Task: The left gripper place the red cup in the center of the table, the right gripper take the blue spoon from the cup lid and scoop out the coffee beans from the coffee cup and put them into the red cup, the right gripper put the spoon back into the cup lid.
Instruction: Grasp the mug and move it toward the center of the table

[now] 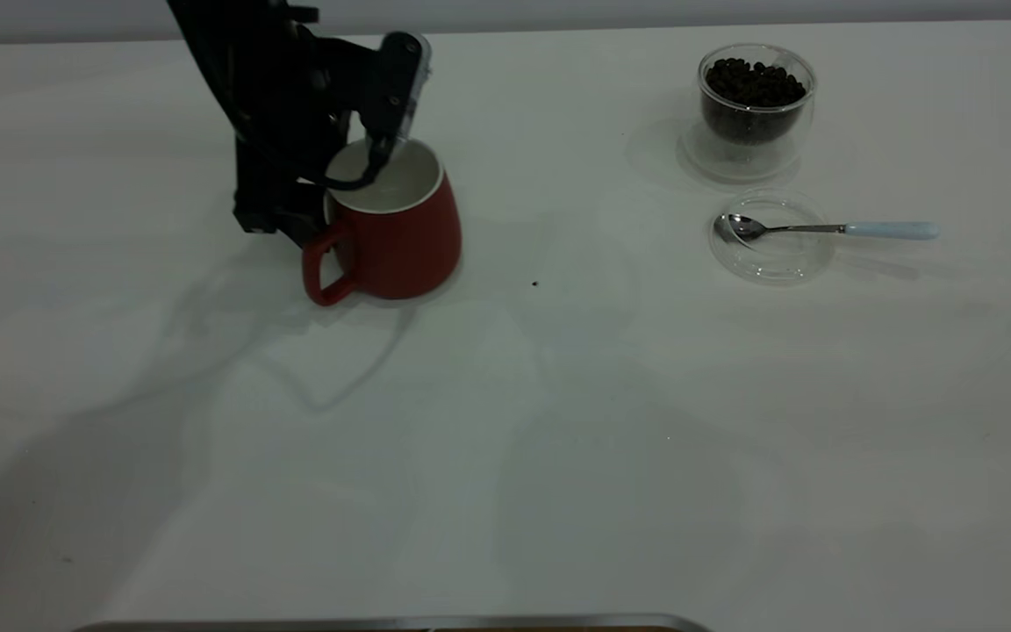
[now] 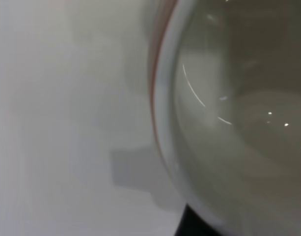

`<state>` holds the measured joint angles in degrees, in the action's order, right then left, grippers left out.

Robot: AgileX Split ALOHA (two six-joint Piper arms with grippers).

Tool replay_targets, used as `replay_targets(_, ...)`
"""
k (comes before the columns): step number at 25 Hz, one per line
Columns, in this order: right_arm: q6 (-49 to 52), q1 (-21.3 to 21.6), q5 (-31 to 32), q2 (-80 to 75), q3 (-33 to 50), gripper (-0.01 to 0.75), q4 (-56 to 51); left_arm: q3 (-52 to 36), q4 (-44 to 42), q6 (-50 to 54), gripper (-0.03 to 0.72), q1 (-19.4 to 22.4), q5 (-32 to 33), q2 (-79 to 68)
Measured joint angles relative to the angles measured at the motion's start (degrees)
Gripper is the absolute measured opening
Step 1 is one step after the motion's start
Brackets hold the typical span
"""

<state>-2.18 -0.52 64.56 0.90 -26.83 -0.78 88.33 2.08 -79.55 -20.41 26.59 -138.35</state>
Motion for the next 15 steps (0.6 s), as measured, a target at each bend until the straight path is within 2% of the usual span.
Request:
replay_targets(6,0.0,0.0,0.0,0.0,0.0,0.586,0.0,0.0,3.24,0.0,0.595,-1.0,-1.53,-0.05)
replay_targets(15,0.0,0.0,0.0,0.0,0.0,0.586,0.0,0.0,3.67,1.47,0.595,-1.28,-1.58,-0.05)
